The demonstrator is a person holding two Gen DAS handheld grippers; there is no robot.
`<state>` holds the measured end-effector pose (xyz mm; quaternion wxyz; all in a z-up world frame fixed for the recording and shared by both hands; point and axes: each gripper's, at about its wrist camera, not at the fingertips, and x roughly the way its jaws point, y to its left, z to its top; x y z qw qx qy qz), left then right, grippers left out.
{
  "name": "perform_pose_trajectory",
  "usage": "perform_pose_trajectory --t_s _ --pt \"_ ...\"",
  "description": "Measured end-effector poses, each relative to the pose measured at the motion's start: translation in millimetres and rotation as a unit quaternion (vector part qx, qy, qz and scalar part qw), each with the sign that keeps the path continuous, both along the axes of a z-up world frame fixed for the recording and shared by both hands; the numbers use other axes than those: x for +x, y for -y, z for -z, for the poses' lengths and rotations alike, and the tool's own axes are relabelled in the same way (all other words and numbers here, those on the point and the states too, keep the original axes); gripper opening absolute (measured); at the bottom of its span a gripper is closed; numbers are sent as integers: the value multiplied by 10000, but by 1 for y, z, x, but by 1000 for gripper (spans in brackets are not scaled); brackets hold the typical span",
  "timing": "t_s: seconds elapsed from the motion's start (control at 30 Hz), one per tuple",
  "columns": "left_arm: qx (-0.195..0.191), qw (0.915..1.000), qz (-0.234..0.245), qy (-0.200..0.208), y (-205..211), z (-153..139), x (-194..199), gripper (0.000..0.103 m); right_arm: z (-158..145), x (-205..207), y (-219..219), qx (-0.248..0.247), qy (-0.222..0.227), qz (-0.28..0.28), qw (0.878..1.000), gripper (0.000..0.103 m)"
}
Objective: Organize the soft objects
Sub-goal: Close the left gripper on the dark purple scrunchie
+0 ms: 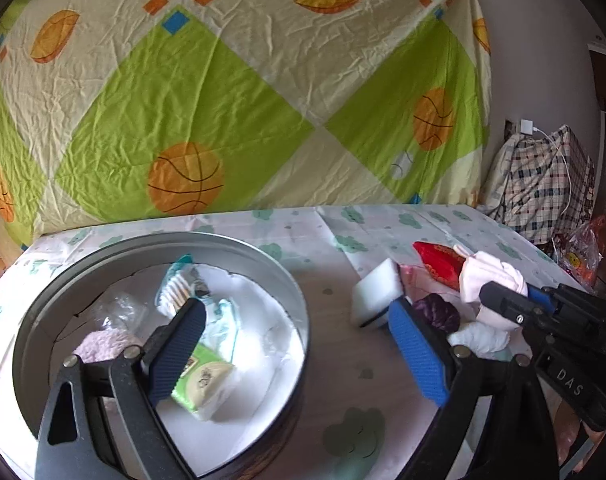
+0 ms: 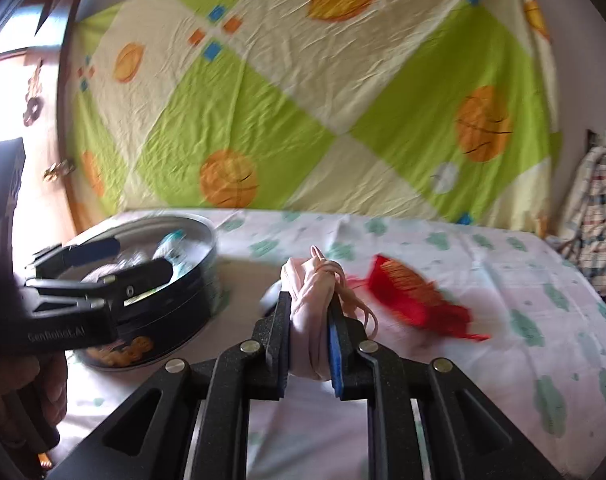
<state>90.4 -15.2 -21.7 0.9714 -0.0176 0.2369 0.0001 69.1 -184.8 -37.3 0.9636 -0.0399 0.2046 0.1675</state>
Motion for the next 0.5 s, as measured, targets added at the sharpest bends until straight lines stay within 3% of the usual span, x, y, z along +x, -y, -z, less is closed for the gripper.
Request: perform_pose_trajectory --t_s 0.17,0.5 --pt "177 9993 303 -139 35 5 22 94 -2 11 29 61 -19 529 9986 17" --pt "355 9947 744 -618 86 24 54 90 0 19 51 210 -63 864 9960 17"
